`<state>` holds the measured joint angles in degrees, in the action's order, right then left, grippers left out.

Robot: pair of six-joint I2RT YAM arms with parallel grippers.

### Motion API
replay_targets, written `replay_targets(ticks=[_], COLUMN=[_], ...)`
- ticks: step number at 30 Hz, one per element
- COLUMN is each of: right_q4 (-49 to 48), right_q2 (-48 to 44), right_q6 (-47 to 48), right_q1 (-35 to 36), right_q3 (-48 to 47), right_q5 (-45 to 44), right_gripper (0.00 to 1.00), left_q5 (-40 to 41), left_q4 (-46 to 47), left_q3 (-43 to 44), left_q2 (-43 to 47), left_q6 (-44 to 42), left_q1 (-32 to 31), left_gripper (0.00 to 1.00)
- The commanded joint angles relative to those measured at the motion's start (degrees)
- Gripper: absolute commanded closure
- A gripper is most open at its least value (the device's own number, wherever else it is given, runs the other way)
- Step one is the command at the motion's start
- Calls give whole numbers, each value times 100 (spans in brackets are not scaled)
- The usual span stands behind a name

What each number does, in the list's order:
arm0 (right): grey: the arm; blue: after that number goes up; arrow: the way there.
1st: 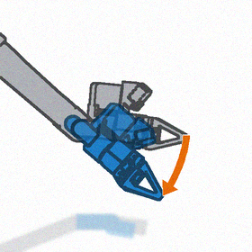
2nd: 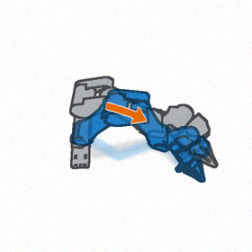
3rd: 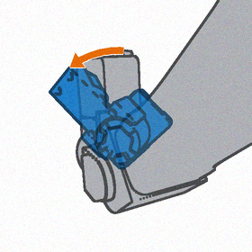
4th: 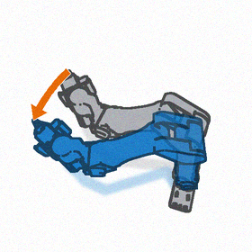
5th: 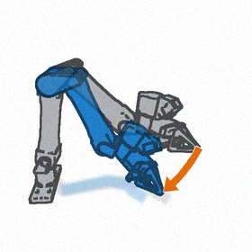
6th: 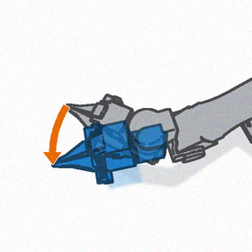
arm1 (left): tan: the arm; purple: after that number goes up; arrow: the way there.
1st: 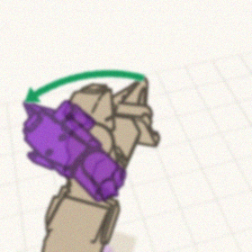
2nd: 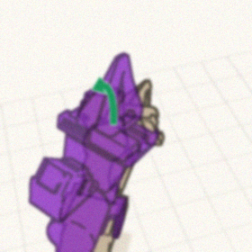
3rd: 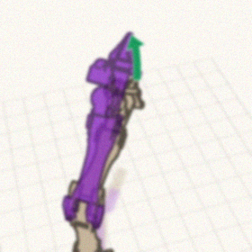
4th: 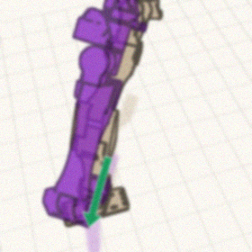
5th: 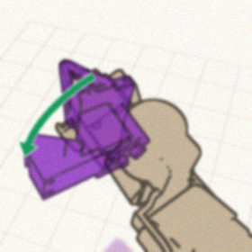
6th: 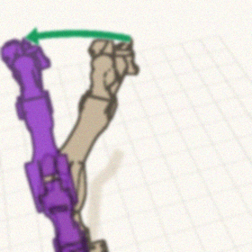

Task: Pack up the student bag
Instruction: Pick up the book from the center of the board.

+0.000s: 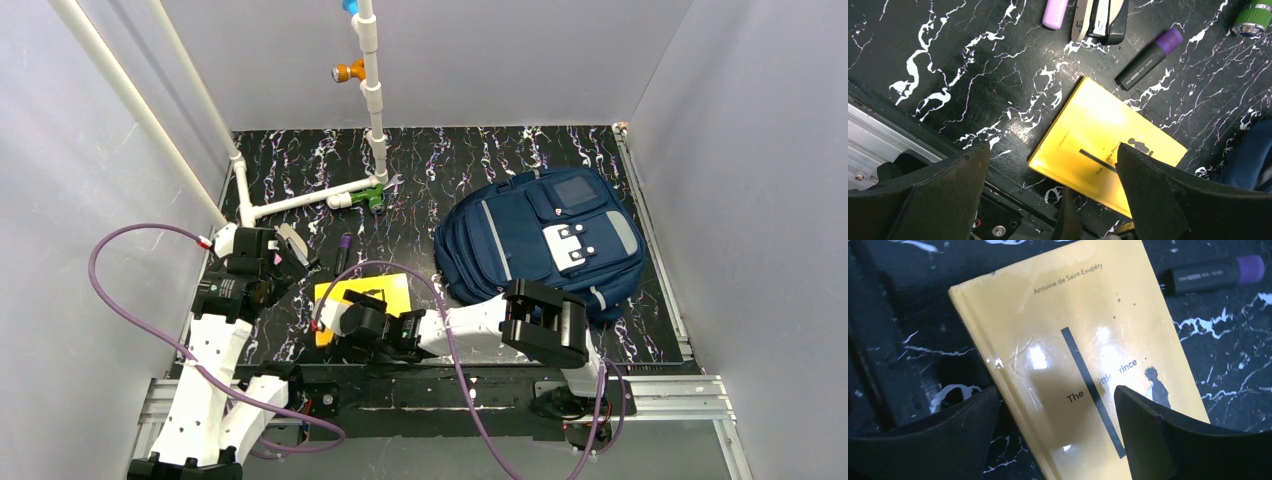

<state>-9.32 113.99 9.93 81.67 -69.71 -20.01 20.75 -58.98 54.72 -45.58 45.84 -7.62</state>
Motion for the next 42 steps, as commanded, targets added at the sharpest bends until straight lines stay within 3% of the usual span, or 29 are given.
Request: replay_targets(ticks=[1,4,8,13,19,24,28,30,38,42], right_q4=[-284,-106,-230,-601,-190,430,921,923,1006,776], right_q2=[94,-57,-417,-824,-1763,-1986,-1549,-1305,-157,-24], right_q6=[-908,-2095,-2959,-2926,-3090,-3171,-2974,-2979,-3054,-3386], right_q1=[-212,-486,-658,-827,-1362,-2620,-3323,-3489,-3726,-3723], right_q3=[-72,303,907,913,764,758,330,163,-401,-304], right_q5=[-937,-1097,-795,634,1519,2450,3363,3726,4364,4789], right_gripper=[14,30,36,23,2,2,18,22,36,53], left_q5=[-159,-402,-1105,-2404,-3718,-4125,-4294,-4207,-3729,-3480], left_q4=[-109,-106,125,699,1695,2584,3424,3534,3809,4500], left_q3=[1,-45,-351,-969,-1747,-2482,-2951,-2973,-2881,-3079], left_q2=[3,76,95,-127,-220,-305,-540,-835,-1752,-2031], left_q6=[-53,142,470,1056,1823,2500,3177,3254,3308,3178], left_q1=[-7,-3,-3,-7,-7,-29,-98,-157,-439,-519], left_gripper=[2,2,2,4,6,10,15,15,16,16])
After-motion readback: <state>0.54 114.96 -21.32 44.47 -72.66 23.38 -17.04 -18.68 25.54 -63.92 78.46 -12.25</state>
